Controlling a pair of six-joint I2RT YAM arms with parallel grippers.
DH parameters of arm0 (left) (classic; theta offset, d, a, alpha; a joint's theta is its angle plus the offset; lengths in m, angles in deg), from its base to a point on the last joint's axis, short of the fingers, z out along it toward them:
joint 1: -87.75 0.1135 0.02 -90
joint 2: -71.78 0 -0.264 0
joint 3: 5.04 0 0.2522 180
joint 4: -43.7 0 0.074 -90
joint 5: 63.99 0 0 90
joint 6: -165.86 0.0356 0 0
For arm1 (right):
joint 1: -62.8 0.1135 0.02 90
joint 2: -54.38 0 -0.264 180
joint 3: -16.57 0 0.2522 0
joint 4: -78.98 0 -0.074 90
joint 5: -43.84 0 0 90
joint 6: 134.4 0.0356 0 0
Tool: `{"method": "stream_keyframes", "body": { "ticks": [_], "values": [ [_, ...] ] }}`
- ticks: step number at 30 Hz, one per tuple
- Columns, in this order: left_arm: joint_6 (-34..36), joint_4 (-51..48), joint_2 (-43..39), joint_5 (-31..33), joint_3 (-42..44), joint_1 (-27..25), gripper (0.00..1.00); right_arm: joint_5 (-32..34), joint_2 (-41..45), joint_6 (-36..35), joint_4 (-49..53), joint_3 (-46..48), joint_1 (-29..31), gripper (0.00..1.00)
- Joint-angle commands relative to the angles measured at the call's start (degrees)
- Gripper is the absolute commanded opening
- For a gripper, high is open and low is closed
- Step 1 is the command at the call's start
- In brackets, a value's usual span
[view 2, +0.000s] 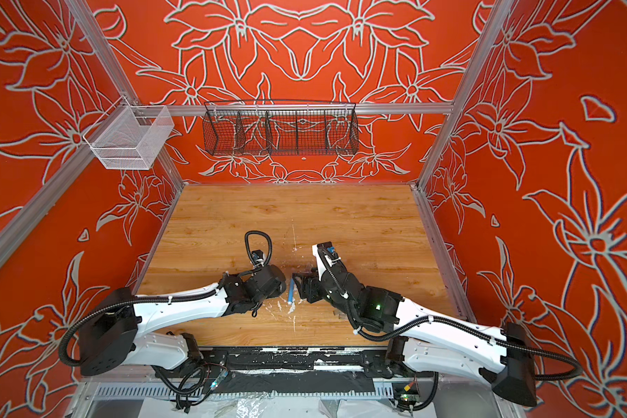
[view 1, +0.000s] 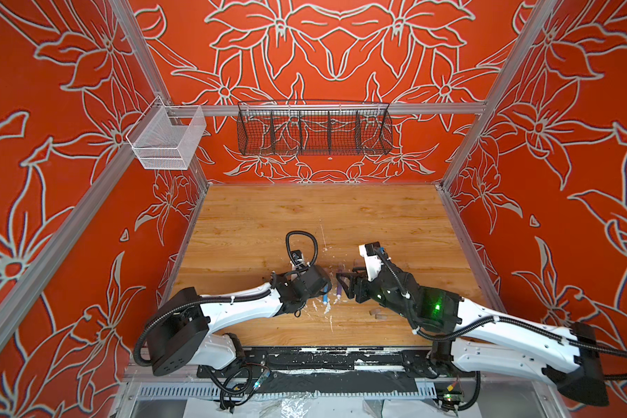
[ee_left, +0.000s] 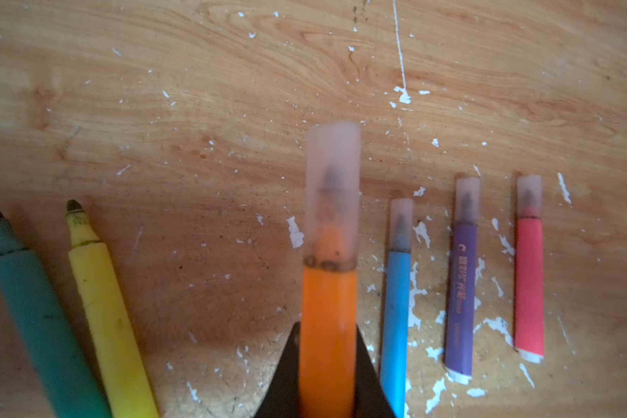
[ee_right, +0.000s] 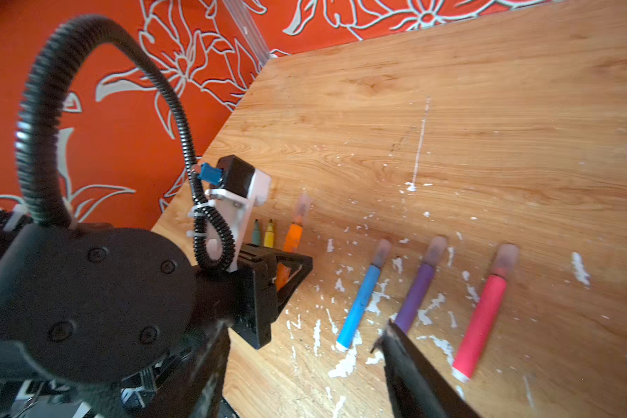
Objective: Insert the pens into the pen caps
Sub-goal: 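Lay the capped orange marker on the table with the left gripper while the right withdraws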
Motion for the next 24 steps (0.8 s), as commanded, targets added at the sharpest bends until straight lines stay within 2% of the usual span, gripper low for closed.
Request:
{"method": "stream_keyframes", "body": {
  "ticks": [1, 4, 8, 10, 12, 15, 21, 23, 24],
  "values": [
    [-4.96, -1.6, 1.65, 2.35, 0.16, -0.34, 0.0, 5.33, 1.48, 1.8, 7.07, -1.71, -0.68, 0.68],
    [-4.23, 1.18, 2.43, 0.62, 1.23, -0.36, 0.01, 5.86, 1.86, 2.41, 8.83, -1.74, -1.43, 0.68],
    [-4.15, 3.26, 3.95, -1.54, 1.84, -0.41, 0.08, 4.68, 2.6, 2.98, 7.86, -0.53, -1.82, 0.68],
    [-4.55, 2.7, 4.8, -1.37, 1.64, -0.42, 0.19, 4.42, 2.73, 3.19, 7.58, -0.22, -1.83, 0.69],
    [-4.74, 0.99, 5.11, -0.54, 0.94, -0.38, 0.37, 4.33, 2.57, 3.28, 7.76, -0.21, -1.91, 0.69],
    [-3.8, -2.59, 3.77, 0.37, -0.24, -0.42, 0.53, 3.79, 2.61, 3.36, 8.15, -0.3, -1.92, 0.69],
    [-9.07, -15.38, -4.52, 7.16, -0.67, -0.43, 0.58, 2.99, 2.99, 3.45, 7.61, 0.14, -1.92, 0.68],
    [-8.64, -15.13, -6.04, 7.3, 0.12, -0.42, 0.6, 2.91, 2.75, 3.43, 7.61, 0.03, -1.92, 0.69],
    [-6.11, -11.48, -6.32, 5.35, 1.1, -0.38, 0.63, 2.82, 2.67, 3.46, 7.49, 0.13, -1.92, 0.69]
  ]
}}
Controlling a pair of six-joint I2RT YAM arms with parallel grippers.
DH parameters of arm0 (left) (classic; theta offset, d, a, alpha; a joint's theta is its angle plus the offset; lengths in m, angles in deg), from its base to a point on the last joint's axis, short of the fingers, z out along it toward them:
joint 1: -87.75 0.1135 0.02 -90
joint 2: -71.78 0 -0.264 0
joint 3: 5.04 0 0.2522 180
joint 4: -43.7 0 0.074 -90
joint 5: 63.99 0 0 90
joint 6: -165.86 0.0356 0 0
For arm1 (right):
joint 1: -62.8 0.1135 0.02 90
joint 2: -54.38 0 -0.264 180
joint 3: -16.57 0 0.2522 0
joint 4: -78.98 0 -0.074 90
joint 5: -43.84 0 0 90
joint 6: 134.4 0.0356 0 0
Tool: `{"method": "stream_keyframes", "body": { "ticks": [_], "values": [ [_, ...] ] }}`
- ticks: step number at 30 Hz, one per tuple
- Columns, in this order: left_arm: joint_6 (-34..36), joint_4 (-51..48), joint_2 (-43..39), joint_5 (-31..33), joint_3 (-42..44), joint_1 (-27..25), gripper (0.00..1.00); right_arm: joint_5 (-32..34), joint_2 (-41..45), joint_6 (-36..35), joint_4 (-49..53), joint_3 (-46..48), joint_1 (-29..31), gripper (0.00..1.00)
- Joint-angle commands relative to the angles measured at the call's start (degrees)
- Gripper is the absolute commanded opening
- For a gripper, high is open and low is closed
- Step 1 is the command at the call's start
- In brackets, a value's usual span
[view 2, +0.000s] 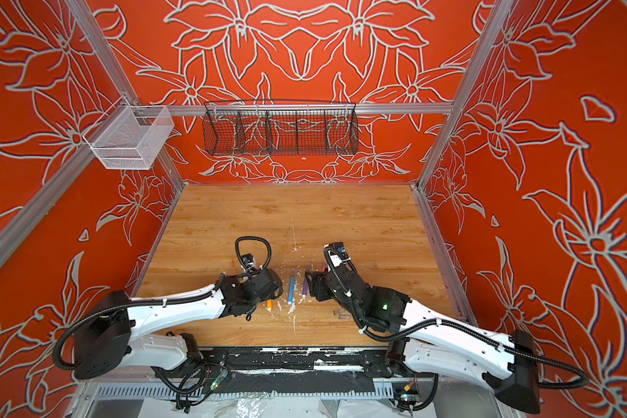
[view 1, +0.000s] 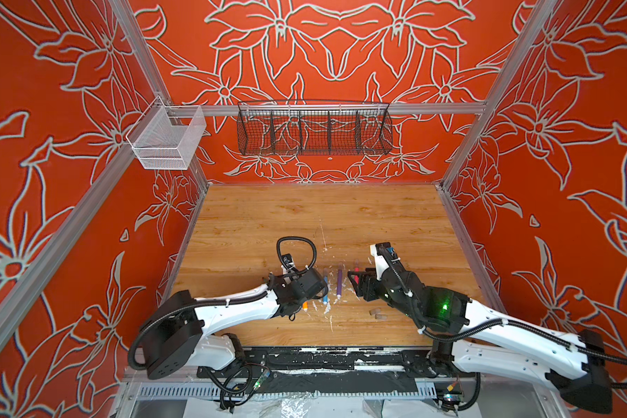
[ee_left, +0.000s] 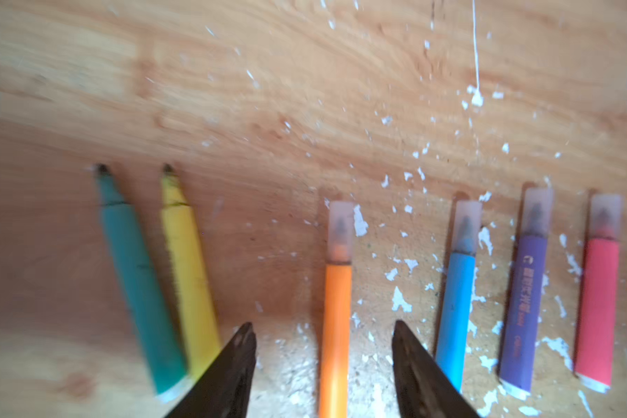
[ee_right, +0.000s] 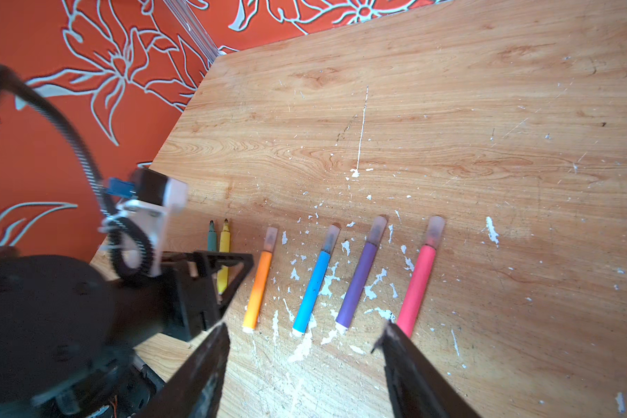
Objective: Insert the pens into the pen caps
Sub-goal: 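Lay the capped orange marker on the table with the left gripper while the right withdraws, then move the open left gripper over the yellow marker and close on it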
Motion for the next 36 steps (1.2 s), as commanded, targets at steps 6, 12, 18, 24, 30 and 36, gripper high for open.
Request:
{"method": "stream_keyframes", "body": {
  "ticks": [6, 12, 18, 24, 30, 36],
  "values": [
    [-5.91, -9.8, 0.53, 4.5, -1.29, -0.14, 0.61, -1.54, -0.25, 0.82, -0.62, 0.23, -0.24, 0.69],
    [-7.47, -11.16, -0.28, 4.07, 1.03, 3.55, 0.6, -3.62, -2.59, 1.18, -2.43, 0.53, -0.17, 0.69],
    [-7.59, -9.6, 3.68, 3.01, 0.83, 5.18, 0.45, -4.87, -3.7, 1.56, -3.01, 0.75, -0.21, 0.68],
    [-7.85, -8.72, 6.6, 1.91, 0.9, 7.42, 0.33, -4.55, -2.66, 1.75, -2.57, 1.84, -0.18, 0.69],
    [-4.88, -2.67, 8.08, -2.0, 3.21, 9.74, 0.3, -4.0, -1.27, 2.01, -1.95, 2.73, -0.17, 0.69],
    [-5.59, -0.03, 11.0, -4.24, 4.28, 10.61, 0.28, -4.01, -1.05, 1.98, -1.6, 2.64, -0.22, 0.69]
  ]
}}
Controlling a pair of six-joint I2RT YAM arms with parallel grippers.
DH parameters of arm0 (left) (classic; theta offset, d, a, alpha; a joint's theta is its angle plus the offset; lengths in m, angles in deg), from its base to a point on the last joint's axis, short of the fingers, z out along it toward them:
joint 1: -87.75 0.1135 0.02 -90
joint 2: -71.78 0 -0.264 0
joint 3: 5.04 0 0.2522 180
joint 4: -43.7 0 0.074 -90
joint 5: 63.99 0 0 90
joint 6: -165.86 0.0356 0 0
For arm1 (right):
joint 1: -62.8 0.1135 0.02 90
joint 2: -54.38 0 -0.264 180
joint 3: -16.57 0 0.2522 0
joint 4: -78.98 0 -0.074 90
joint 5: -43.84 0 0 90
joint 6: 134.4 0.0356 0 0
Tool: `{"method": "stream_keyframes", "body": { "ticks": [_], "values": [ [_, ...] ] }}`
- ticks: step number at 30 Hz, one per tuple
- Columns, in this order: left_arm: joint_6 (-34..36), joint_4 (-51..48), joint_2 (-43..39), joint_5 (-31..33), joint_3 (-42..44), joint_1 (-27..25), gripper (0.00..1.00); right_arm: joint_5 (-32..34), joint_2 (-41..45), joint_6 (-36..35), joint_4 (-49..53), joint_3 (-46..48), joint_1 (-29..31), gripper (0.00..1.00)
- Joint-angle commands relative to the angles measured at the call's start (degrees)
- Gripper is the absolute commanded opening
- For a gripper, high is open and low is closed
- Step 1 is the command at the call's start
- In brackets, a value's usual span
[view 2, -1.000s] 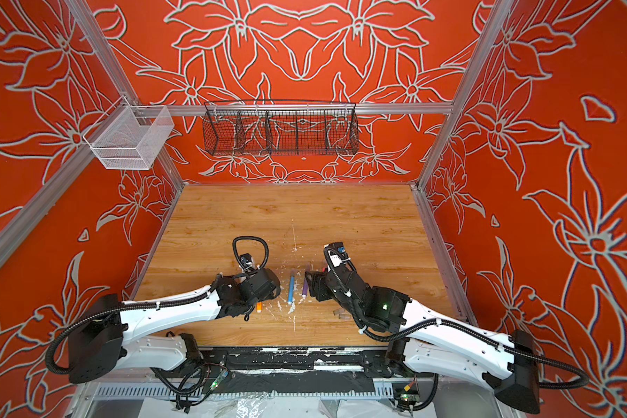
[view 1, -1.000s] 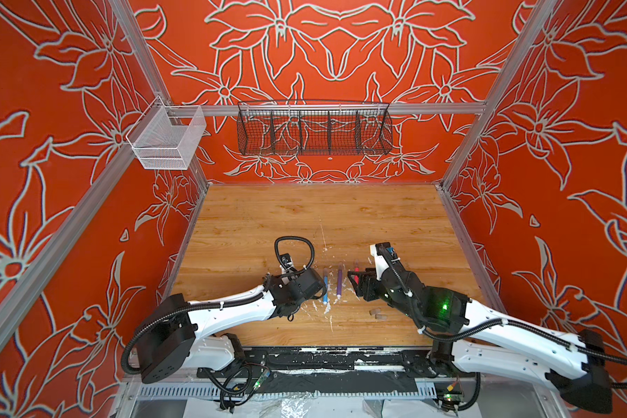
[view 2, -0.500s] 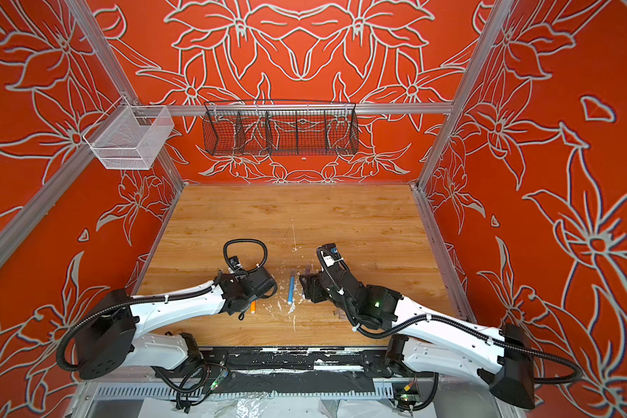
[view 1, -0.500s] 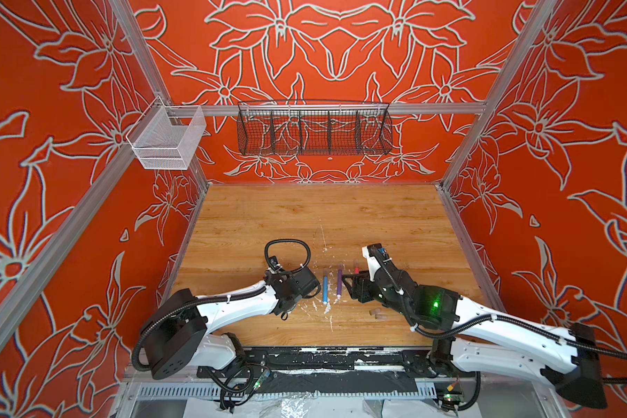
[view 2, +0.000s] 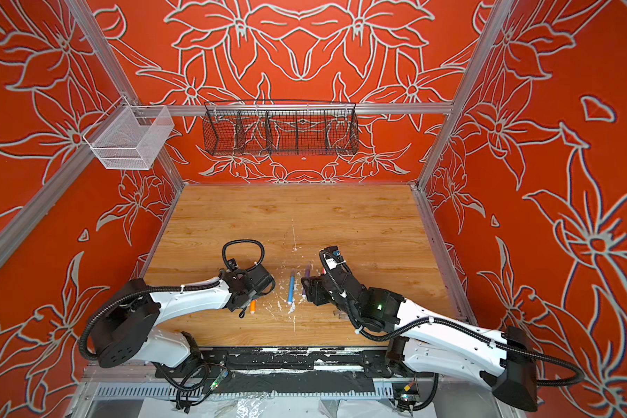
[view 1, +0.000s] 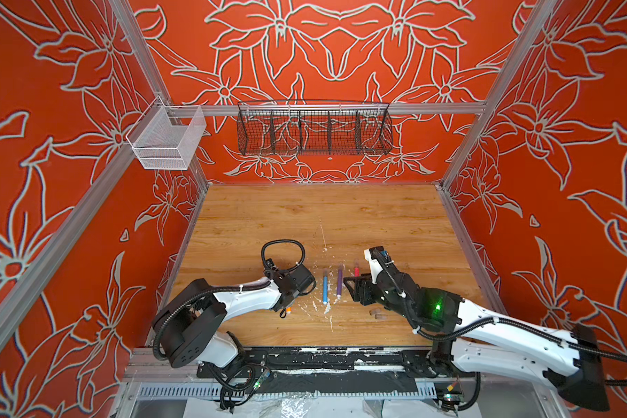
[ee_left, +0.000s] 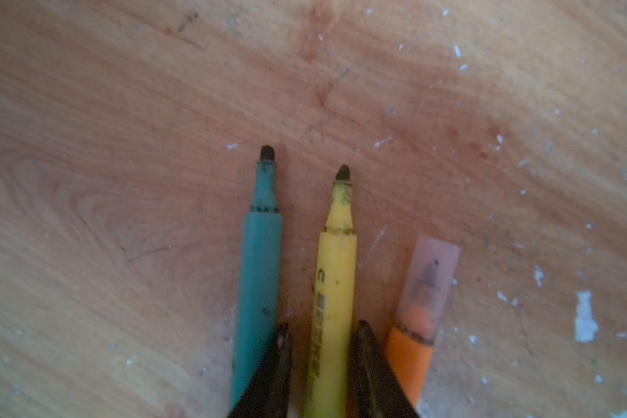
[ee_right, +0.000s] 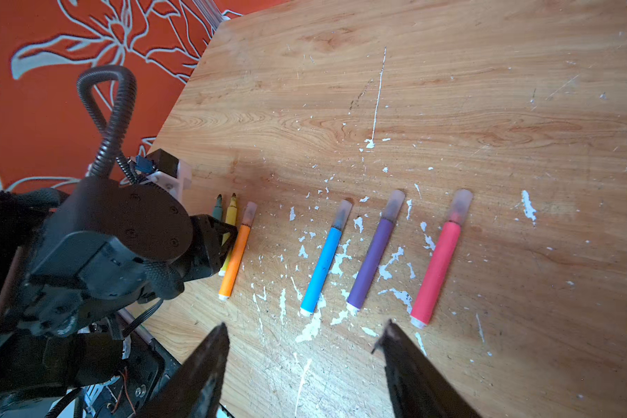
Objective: Insert the pens into the pen caps
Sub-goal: 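Move the open left gripper over the yellow marker and close on it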
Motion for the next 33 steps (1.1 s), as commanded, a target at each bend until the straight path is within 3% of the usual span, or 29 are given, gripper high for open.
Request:
{"method": "stream_keyframes", "body": {
  "ticks": [1, 3, 6, 9, 15, 19, 25, 33],
  "values": [
    [-0.02, 1.44, 2.18, -2.37, 0.8, 0.4, 0.27, 0.54, 0.44, 0.73, 0.44, 0.27, -0.15, 0.69],
    [0.22, 1.94, 2.62, -2.89, 0.83, 0.57, 0.23, 0.46, 0.27, 0.75, 0.45, 0.0, -0.18, 0.69],
    [1.21, 2.67, 2.56, -4.02, 0.97, 0.75, 0.08, 0.68, 0.25, 0.99, 0.38, -0.29, -0.21, 0.69],
    [2.82, 2.03, 0.21, -4.53, 0.42, 0.75, 0.0, 1.12, 0.69, 1.84, -1.24, -0.02, -0.79, 0.7],
    [9.03, -4.2, -11.94, -2.11, -3.21, 0.75, 0.0, -10.37, -2.01, 5.87, -12.2, 1.79, -10.23, 0.73],
    [18.39, -6.18, -18.59, -3.71, -7.22, -0.23, 0.0, -14.53, -6.32, 7.44, -19.7, 1.0, -10.84, 0.76],
    [32.38, 7.28, -26.57, -6.7, -4.37, -8.21, 0.0, -21.29, -12.95, 10.89, -32.01, 0.61, -10.84, 0.76],
    [37.51, 15.98, -30.77, -10.5, -1.59, -11.71, 0.0, -28.1, -20.41, 15.41, -39.12, -1.28, -10.67, 0.72]
  ]
}}
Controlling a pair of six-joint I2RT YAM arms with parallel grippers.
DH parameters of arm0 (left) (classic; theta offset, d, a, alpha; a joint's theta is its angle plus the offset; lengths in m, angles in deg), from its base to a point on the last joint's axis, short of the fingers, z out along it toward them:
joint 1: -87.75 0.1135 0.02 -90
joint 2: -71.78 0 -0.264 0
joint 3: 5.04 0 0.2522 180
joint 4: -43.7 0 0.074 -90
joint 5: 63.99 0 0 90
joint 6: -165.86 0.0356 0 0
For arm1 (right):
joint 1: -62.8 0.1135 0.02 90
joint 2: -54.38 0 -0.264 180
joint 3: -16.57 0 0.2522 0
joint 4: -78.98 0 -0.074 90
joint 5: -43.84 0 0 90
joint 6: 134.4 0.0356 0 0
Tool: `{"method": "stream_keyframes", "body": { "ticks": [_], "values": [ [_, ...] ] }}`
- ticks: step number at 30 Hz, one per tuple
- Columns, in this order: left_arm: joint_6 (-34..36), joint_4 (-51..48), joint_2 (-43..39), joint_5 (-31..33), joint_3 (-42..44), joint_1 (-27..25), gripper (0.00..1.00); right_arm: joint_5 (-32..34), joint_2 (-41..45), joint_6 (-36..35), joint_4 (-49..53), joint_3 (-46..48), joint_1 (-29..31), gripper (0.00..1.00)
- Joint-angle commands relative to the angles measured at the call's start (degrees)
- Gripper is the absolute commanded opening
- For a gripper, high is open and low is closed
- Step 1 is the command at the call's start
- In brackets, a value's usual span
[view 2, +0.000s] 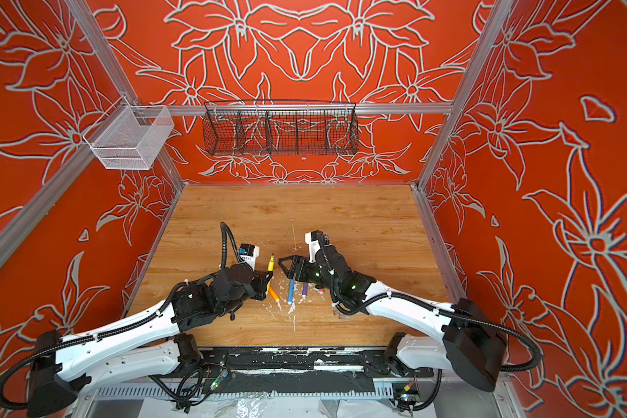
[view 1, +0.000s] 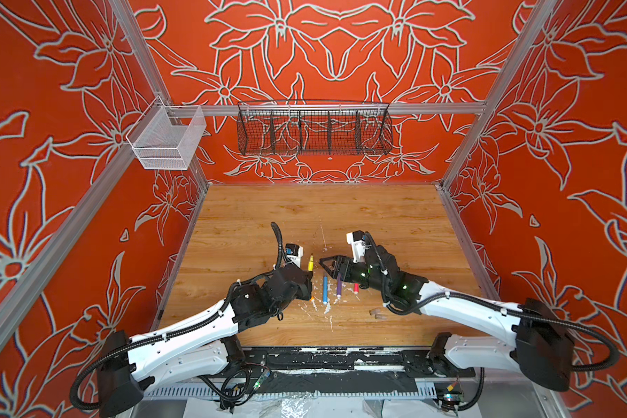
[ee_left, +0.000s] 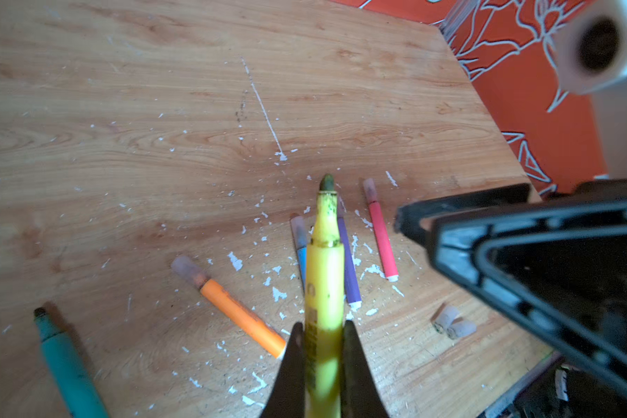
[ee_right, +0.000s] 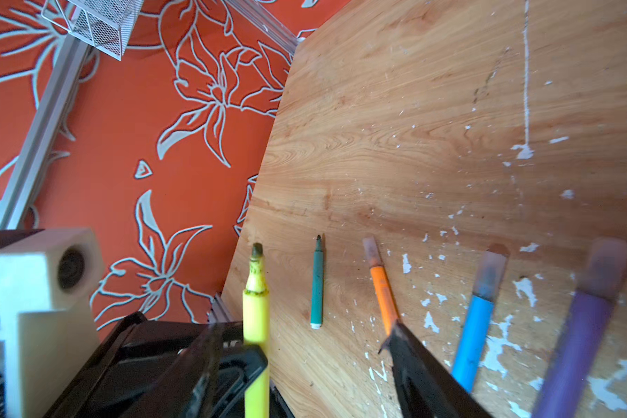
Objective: Insert the pens into the pen caps
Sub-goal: 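Move the open left gripper over the yellow marker and close on it, then lift the yellow marker upright with the left gripper while the right moves toward the caps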
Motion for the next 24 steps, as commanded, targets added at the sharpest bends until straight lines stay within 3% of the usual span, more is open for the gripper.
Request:
{"method": "stream_keyframes", "body": {
  "ticks": [1, 8, 10, 17, 20, 24],
  "values": [
    [3.91, 5.26, -0.54, -2.0, 0.66, -0.63, 0.0, -3.99, -1.29, 3.25, -5.61, -1.8, 0.22, 0.71],
    [5.01, 6.6, 1.33, -4.3, -0.37, -1.31, 0.0, -4.69, -2.76, 2.96, -6.7, -2.8, 1.53, 0.67],
    [5.33, 7.2, 1.92, -4.7, -0.44, -1.58, 0.0, -4.46, -3.44, 2.93, -6.41, -3.37, 1.65, 0.62],
    [5.28, 8.34, 2.1, -4.39, 0.15, -2.03, 0.0, -5.05, -5.56, 5.01, -7.7, -4.2, 1.7, 0.15],
    [5.34, 9.18, 1.67, -4.29, 0.98, -2.03, 0.2, -3.99, -5.12, 5.5, -7.73, -3.73, 1.72, 0.04],
    [5.62, 10.79, 1.29, -4.85, 2.37, -2.03, 0.33, -1.57, -3.29, 6.24, -7.89, -2.54, 1.7, 0.0]
  ]
}}
